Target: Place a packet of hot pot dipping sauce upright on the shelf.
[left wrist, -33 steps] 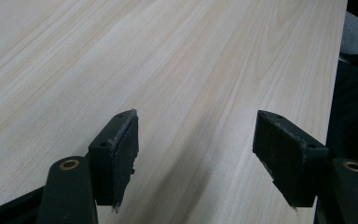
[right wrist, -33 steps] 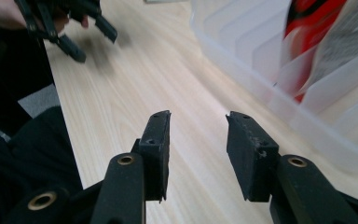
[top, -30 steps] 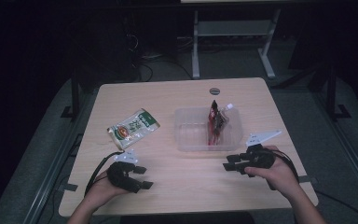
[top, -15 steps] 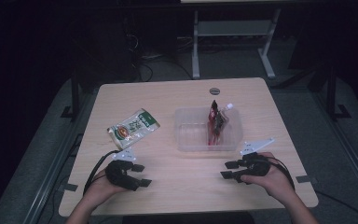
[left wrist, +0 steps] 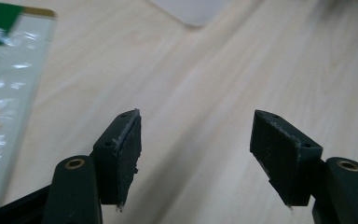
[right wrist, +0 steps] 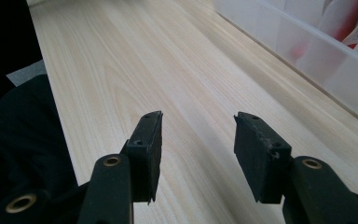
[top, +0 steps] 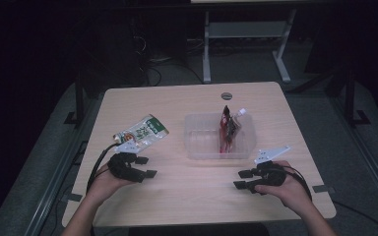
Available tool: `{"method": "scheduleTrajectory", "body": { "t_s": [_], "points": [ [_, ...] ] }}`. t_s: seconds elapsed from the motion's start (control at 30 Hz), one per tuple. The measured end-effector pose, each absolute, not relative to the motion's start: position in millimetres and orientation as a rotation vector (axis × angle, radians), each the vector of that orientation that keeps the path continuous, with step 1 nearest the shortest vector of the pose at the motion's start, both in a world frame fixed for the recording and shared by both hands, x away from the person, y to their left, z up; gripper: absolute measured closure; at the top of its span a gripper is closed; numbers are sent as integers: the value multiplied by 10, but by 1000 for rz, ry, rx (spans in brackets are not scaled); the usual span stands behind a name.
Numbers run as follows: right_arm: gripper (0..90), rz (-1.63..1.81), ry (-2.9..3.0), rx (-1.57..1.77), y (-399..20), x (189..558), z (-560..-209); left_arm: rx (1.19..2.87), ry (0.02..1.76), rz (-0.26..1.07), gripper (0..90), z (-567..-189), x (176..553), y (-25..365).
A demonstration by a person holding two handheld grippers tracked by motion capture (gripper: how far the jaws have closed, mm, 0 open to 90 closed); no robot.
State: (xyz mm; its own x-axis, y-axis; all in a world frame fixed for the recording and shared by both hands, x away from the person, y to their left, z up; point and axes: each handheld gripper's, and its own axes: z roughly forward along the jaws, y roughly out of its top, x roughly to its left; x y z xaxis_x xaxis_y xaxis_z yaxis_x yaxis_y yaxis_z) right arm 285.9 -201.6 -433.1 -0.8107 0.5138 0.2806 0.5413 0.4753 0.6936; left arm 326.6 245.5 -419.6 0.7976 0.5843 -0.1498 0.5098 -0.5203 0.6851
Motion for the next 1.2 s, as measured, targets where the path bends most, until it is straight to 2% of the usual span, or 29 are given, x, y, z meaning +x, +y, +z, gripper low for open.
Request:
{"method": "scheduleTrajectory", "body": {
  "t_s": [0.07,0.13,0.33,0.47,0.97,1.2],
  "points": [
    [516,-1267,-2672,-948,-2013,2860,-4337,2216,831,155,358,-4165,3347,2502],
    [516,-1268,-2671,-948,-2014,2859,-4337,2210,868,176,426,-4138,3426,2548],
    [516,-1272,-2665,-961,-2027,2859,-4330,2179,983,263,732,-4059,3714,2703],
    [515,-1277,-2663,-960,-2024,2856,-4324,2158,1047,291,881,-4034,3941,2784],
    [515,-1287,-2666,-941,-2039,2856,-4333,2110,1301,514,896,-4123,4763,3005],
    [517,-1294,-2655,-953,-2066,2859,-4329,2114,1409,493,896,-4316,4935,3045]
  ]
}}
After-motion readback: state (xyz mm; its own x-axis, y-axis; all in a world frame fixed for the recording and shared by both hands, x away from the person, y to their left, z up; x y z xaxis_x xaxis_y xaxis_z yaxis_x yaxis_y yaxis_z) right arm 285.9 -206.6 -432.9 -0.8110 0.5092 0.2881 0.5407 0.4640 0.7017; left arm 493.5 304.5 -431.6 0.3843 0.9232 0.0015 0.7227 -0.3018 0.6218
